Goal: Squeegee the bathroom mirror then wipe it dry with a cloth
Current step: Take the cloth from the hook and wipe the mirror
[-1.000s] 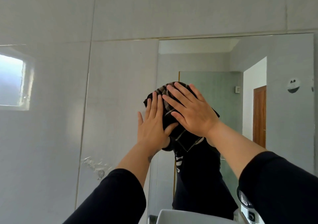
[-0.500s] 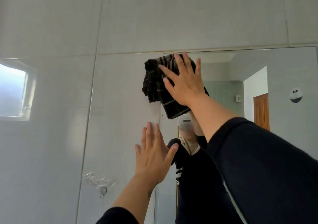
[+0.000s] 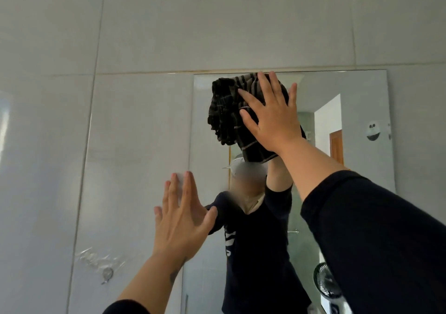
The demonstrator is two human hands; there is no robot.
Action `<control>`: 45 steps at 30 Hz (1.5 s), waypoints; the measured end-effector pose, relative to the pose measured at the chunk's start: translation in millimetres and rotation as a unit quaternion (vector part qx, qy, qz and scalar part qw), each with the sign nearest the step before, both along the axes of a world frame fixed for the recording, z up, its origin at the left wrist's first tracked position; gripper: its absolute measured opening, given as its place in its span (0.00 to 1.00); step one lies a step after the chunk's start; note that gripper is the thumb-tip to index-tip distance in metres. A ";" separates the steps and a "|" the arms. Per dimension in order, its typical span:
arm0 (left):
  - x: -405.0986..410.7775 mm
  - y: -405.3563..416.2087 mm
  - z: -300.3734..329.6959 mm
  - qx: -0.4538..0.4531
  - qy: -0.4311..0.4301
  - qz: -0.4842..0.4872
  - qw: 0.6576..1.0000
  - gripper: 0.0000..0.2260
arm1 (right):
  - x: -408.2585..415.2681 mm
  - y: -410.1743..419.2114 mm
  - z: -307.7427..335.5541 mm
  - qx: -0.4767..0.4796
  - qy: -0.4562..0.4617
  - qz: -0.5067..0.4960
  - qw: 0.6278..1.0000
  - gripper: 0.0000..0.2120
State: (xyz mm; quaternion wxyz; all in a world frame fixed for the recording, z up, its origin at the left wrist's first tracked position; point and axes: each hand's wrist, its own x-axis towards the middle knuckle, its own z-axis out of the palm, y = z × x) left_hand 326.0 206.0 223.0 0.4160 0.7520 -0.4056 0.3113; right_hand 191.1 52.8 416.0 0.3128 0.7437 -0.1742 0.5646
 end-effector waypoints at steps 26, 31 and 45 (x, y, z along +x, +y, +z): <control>-5.3 -10.6 -0.8 -0.010 0.015 0.017 1.000 0.49 | -43.3 -31.7 -58.3 0.029 -0.052 0.011 0.998 0.25; -17.9 -8.4 -35.0 -0.038 0.030 0.024 0.999 0.48 | 15.5 15.3 -52.9 0.024 0.001 0.030 0.999 0.32; -35.5 -10.6 -96.1 0.004 0.093 0.017 0.996 0.48 | 33.1 25.1 -111.2 -0.053 0.072 0.045 0.995 0.32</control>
